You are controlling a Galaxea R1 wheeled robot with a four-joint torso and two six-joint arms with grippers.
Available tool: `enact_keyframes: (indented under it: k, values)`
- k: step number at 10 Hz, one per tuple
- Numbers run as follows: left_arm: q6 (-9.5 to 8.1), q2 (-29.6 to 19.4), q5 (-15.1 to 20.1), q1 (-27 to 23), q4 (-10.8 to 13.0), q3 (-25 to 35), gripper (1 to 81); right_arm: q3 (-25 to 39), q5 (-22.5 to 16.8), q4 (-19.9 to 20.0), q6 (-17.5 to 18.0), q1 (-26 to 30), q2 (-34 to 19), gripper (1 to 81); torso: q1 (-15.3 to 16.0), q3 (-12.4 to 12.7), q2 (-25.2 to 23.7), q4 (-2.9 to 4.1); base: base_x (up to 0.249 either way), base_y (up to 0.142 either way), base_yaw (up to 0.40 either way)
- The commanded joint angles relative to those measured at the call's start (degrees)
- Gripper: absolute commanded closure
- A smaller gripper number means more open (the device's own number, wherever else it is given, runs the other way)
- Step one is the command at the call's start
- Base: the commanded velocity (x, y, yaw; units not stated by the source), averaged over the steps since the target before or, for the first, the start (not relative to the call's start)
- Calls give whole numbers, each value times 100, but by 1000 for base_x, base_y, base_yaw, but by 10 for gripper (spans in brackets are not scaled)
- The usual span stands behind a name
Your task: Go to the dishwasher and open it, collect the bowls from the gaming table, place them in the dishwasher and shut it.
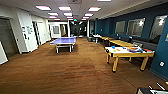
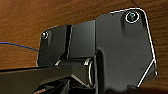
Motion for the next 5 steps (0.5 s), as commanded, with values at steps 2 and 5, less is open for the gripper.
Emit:
enact_keyframes:
  k: [2, 5]
  values:
    - [12, -6, 252, -355, 7, 13, 10, -95, -300, -5, -2, 280, -9, 10, 0, -2, 0, 0, 245, 0, 0]
    - [12, -6, 252, -355, -2, 4, 10, -95, -300, -22, -28, 289, 8, 10, 0, 0, 0, 0, 249, 0, 0]
